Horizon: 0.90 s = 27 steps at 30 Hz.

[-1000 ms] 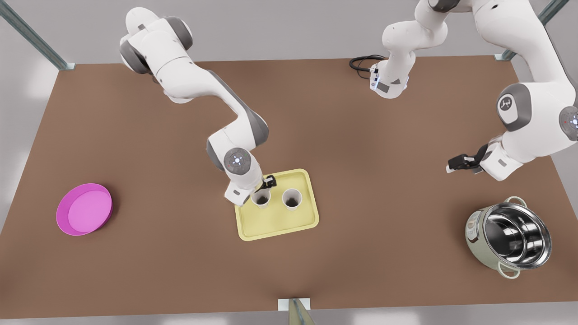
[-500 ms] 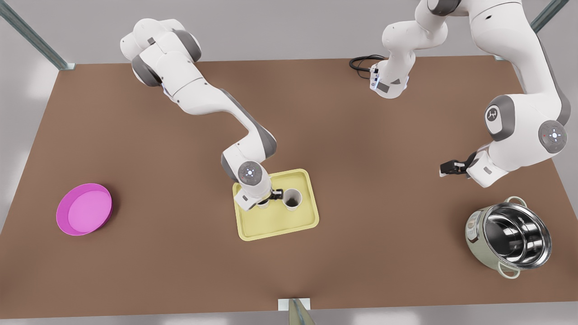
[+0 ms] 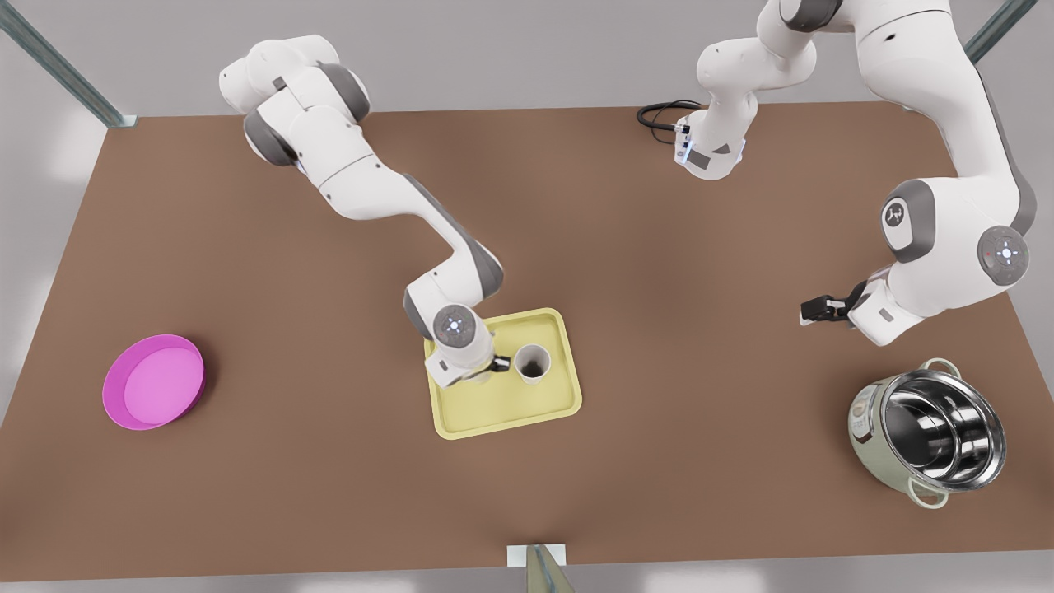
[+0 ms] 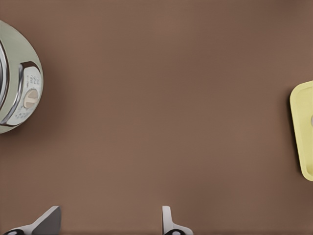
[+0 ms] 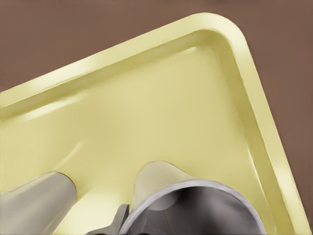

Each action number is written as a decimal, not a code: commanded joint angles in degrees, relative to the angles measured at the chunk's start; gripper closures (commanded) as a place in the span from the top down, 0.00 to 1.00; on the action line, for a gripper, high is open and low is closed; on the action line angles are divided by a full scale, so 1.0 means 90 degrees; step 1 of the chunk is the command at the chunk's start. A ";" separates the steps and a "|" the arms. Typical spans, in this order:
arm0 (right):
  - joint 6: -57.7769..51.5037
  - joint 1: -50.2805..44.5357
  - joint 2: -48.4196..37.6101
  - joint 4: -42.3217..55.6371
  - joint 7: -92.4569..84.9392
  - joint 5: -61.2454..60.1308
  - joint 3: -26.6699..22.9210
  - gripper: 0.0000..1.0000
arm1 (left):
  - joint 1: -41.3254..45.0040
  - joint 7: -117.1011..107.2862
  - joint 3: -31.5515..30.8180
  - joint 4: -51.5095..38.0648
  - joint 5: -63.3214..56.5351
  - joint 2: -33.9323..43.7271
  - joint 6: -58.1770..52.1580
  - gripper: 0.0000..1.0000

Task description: Use the left arm to pick up the white IKEA cup from the tray and place it on the middle-left position; use the right arm to pick up the white IKEA cup from the tray and place it on the middle-right position

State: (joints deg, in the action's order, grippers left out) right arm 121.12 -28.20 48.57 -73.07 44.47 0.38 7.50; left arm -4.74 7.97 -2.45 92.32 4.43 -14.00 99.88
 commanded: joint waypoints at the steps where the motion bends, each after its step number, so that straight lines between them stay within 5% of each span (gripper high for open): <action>1: -0.0030 0.0077 -0.0114 0.0023 0.0547 0.0016 -0.0023 0.14 | -0.0001 0.0022 -0.0001 -0.0013 -0.0004 0.0003 0.0016 1.00; 4: -0.0567 0.0437 -0.0660 0.0033 0.0401 0.0026 -0.0062 0.13 | 0.0399 -0.0583 -0.0001 -0.0062 -0.0024 0.0003 0.0153 1.00; 9: -0.1524 0.2157 -0.1081 0.0033 -0.3788 0.0943 -0.0052 0.14 | 0.0507 -0.0876 -0.0528 -0.0072 0.0045 -0.0007 0.0094 1.00; 12: -0.1427 0.2821 -0.1071 0.0033 -0.5536 0.1237 -0.0033 0.15 | 0.1394 -0.1970 -0.0655 -0.0394 -0.0568 -0.0543 0.0689 1.00; 13: -0.1427 0.2889 -0.1051 0.0023 -0.5644 0.1247 -0.0023 0.15 | 0.1970 -0.2233 -0.0646 -0.0590 -0.1244 -0.0924 0.0787 1.00; 15: -0.1027 0.2957 -0.0876 -0.0006 -0.5830 0.1920 -0.0033 0.15 | 0.1727 -0.2673 -0.0528 -0.0472 -0.0277 -0.1120 0.1012 1.00; 27: -0.0362 0.3416 -0.0261 -0.0338 -0.5869 0.1413 -0.0023 0.24 | 0.2547 -0.4079 -0.0519 -0.0619 -0.0600 -0.2820 0.3570 1.00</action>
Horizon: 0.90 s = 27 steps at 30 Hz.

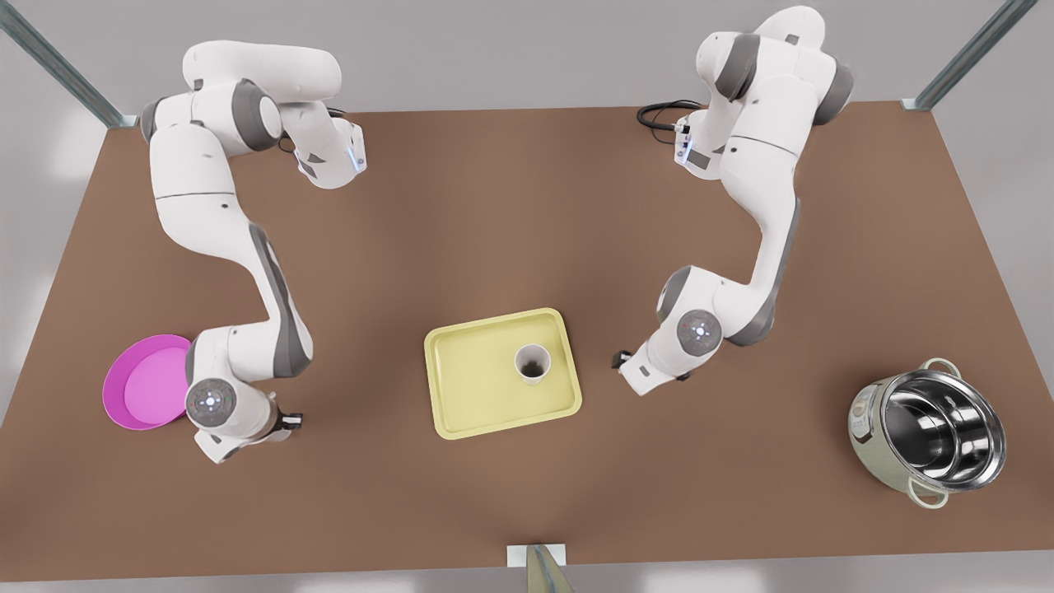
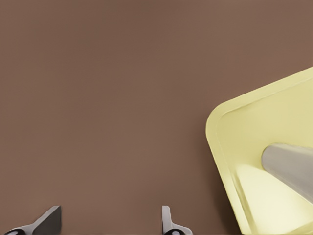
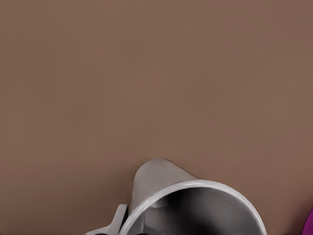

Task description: Use the left arm to pick up the white IKEA cup from the tray and place it on the middle-left position; use the right arm to pick up the white IKEA cup from the tray and place it on the middle-right position

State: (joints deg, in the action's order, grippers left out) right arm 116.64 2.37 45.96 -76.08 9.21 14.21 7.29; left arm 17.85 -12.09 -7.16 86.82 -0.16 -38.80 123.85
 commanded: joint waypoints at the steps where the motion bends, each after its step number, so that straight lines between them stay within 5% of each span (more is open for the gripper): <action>1: 0.0136 0.0010 0.0070 -0.0003 -0.1941 -0.0124 0.0001 0.27 | 0.0214 -0.2045 0.0005 -0.0008 -0.0284 -0.0151 0.0955 1.00; 2: 0.0136 0.0010 0.0109 -0.0003 -0.1941 -0.0114 0.0001 0.28 | 0.0302 -0.2348 0.0005 -0.0027 -0.0470 -0.0122 0.0994 1.00; 3: 0.0136 0.0010 0.0109 0.0006 -0.1892 -0.0114 0.0001 0.41 | 0.0565 -0.2719 0.0005 0.0031 -0.0470 -0.0122 0.1004 1.00; 4: 0.0136 0.0000 0.0109 0.0006 -0.1872 -0.0114 0.0001 0.91 | 0.0731 -0.2963 -0.0005 0.0167 -0.0470 -0.0074 0.0946 1.00; 5: 0.0136 0.0000 0.0109 0.0016 -0.1882 -0.0114 0.0001 1.00 | 0.0956 -0.3344 -0.0005 0.0275 -0.0480 -0.0054 0.0946 1.00; 13: -0.0556 -0.0039 -0.0428 0.0085 -0.1912 -0.0114 0.0099 1.00 | 0.1454 -0.3959 -0.0024 0.0207 -0.0822 0.0298 0.0428 1.00; 21: -0.3878 0.0350 -0.4275 -0.0295 -0.0778 -0.1450 0.0011 1.00 | 0.1523 -0.3999 0.0278 -0.0369 -0.1027 -0.0230 0.0877 1.00; 27: -0.3585 0.0537 -0.4276 -0.0413 -0.0740 -0.1716 0.0050 1.00 | 0.1718 -0.4438 0.0249 -0.0926 -0.1008 -0.0474 0.0955 1.00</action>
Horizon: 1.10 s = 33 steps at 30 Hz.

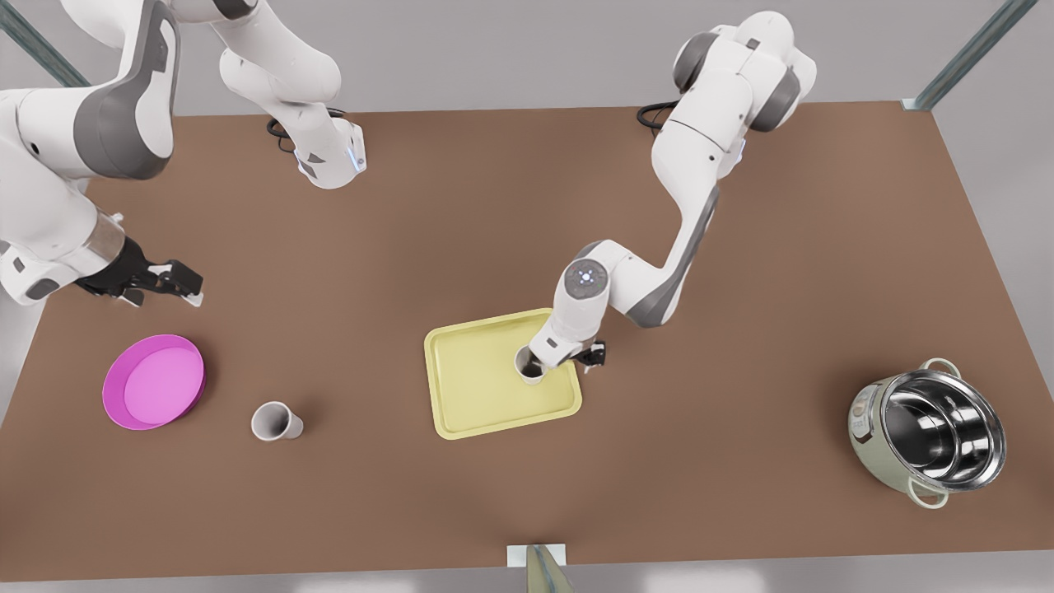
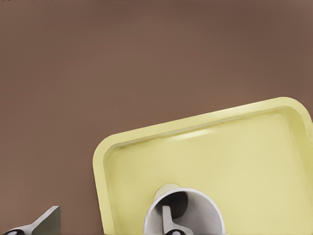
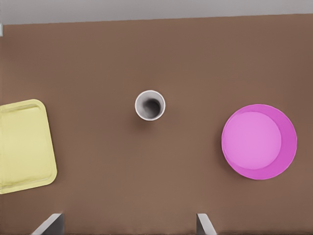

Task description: Use the left arm to pick up the white IKEA cup from the tray and place it on the middle-left position; use the right arm to pick up the white IKEA cup from the tray and place it on the middle-right position

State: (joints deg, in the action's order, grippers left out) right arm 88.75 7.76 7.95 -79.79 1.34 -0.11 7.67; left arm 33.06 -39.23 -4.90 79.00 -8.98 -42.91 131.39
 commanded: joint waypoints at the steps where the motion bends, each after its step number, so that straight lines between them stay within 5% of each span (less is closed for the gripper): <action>1: -0.0477 -0.0052 0.0122 0.0155 0.0145 -0.0105 0.0008 1.00 | 0.0066 -0.1452 -0.0002 -0.0057 -0.0028 -0.0056 0.0118 1.00; 9: -0.0477 -0.0033 0.0152 0.0263 0.0076 -0.0085 -0.0071 1.00 | 0.0232 -0.1618 0.0018 -0.0066 -0.0067 -0.0623 0.0479 1.00; 10: -0.0477 -0.0033 0.0162 0.0263 0.0086 -0.0085 -0.0071 1.00 | 0.0262 -0.1628 0.0018 -0.0066 -0.0067 -0.0632 0.0479 0.95; 12: -0.0486 -0.0033 0.0162 0.0263 0.0086 -0.0095 -0.0071 1.00 | 0.0252 -0.1716 0.0018 -0.0076 -0.0047 -0.0623 0.0479 0.54; 15: -0.0486 -0.0033 0.0162 0.0263 0.0096 -0.0095 -0.0071 1.00 | 0.0252 -0.1979 0.0027 -0.0154 -0.0018 -0.0583 0.0470 0.24; 19: -0.0486 -0.0033 0.0162 0.0263 0.0076 -0.0095 -0.0071 1.00 | 0.0252 -0.2028 0.0027 -0.0184 0.0012 -0.0564 0.0440 0.04; 27: -0.0486 -0.0033 0.0162 0.0263 0.0076 -0.0095 -0.0071 1.00 | -0.0177 -0.2067 0.0057 -0.0067 0.0109 0.0412 -0.0644 0.03; 33: -0.0486 -0.0033 0.0162 0.0263 0.0076 -0.0095 -0.0071 1.00 | -0.1954 0.0324 0.0047 0.1086 0.0129 0.1282 -0.0634 0.04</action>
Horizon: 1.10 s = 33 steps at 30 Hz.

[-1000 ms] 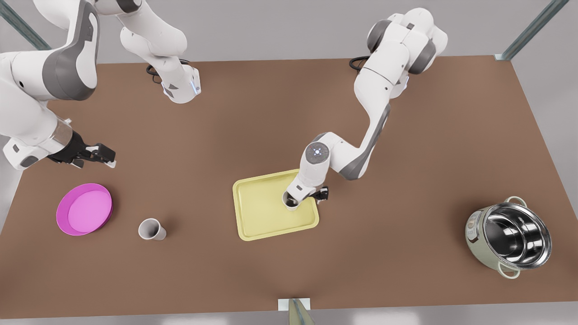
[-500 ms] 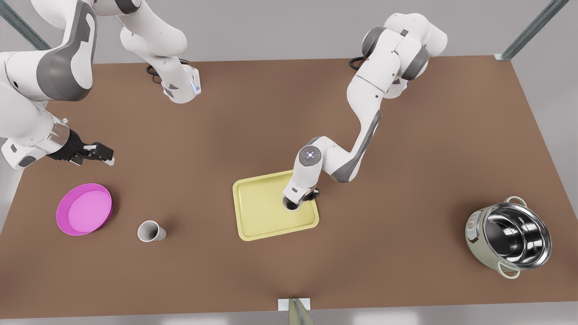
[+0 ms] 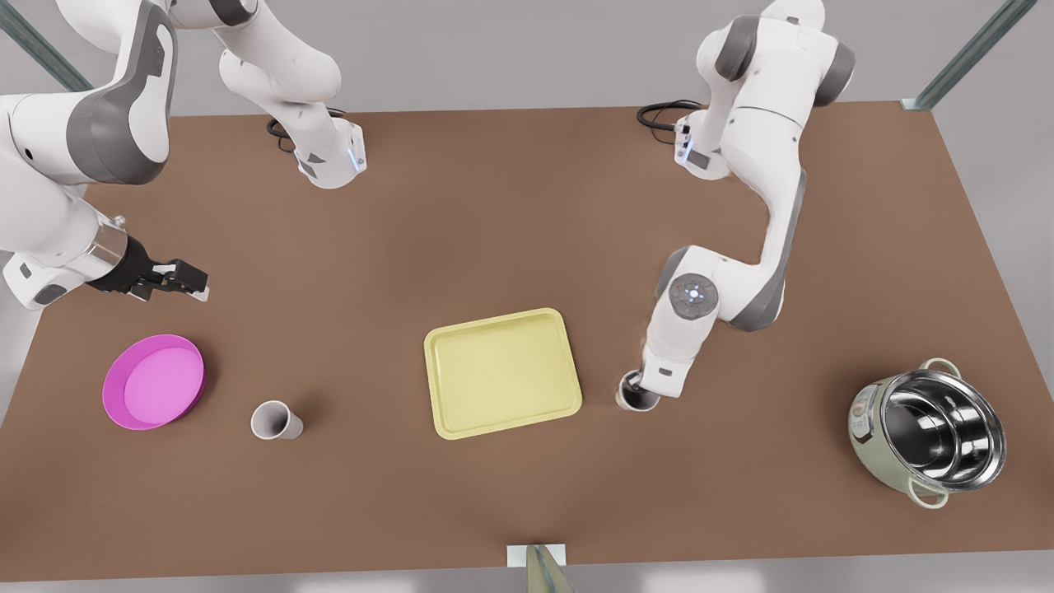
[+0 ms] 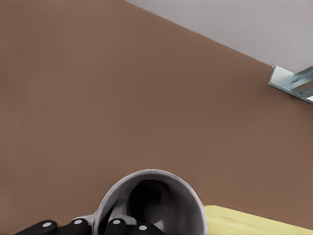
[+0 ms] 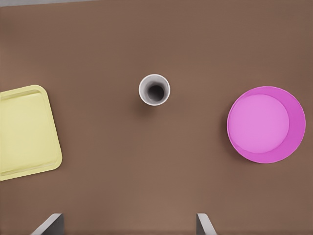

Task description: Use the left arm to pick up the white IKEA cup from the tray and place it on the middle-left position; use the right arm to pick up the white IKEA cup from the tray and place it on the middle-right position

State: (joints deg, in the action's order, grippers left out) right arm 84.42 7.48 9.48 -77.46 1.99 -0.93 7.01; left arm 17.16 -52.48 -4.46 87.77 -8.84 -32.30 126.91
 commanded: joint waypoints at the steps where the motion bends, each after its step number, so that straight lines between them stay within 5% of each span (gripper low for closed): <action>1: 0.0004 -0.0001 0.0002 0.0003 0.0032 0.0005 0.0002 1.00 | -0.0451 0.2364 -0.0002 0.0257 0.0113 0.0102 0.0049 0.05; 10: -0.0005 -0.0001 0.0002 0.0003 0.0013 0.0005 0.0002 1.00 | -0.1564 0.4845 0.0046 0.0375 0.0416 -0.0591 0.2042 0.05; 20: 0.0014 0.0009 0.0011 0.0013 -0.0007 0.0015 -0.0095 1.00 | -0.1545 0.4904 0.0173 -0.0094 0.0259 -0.1333 0.2032 0.07; 21: 0.0024 0.0009 0.0011 0.0013 -0.0007 0.0015 -0.0105 1.00 | -0.1545 0.4913 0.0173 -0.0094 0.0230 -0.1333 0.2032 0.26; 22: 0.0034 0.0009 0.0011 0.0013 -0.0007 0.0015 -0.0154 1.00 | -0.1535 0.4943 0.0173 -0.0094 0.0201 -0.1333 0.2032 0.90; 23: 0.0190 0.0009 0.0011 0.0022 0.0013 0.0005 -0.0183 1.00 | -0.1535 0.4933 0.0173 -0.0094 0.0201 -0.1333 0.2032 1.00; 30: 0.0200 0.0009 0.0002 0.0022 -0.0017 0.0015 -0.0271 1.00 | -0.1555 0.4943 0.0183 -0.0319 0.0181 -0.1265 0.1925 1.00; 33: 0.0239 0.0009 0.0002 0.0022 0.0003 0.0005 -0.0271 1.00 | -0.1506 0.4913 0.0125 -0.0474 0.0211 0.0228 -0.0837 1.00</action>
State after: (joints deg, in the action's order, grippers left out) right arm 86.10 7.60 9.63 -77.28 2.00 -0.81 4.58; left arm 3.45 -13.84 -3.19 83.26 -5.98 -33.15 136.38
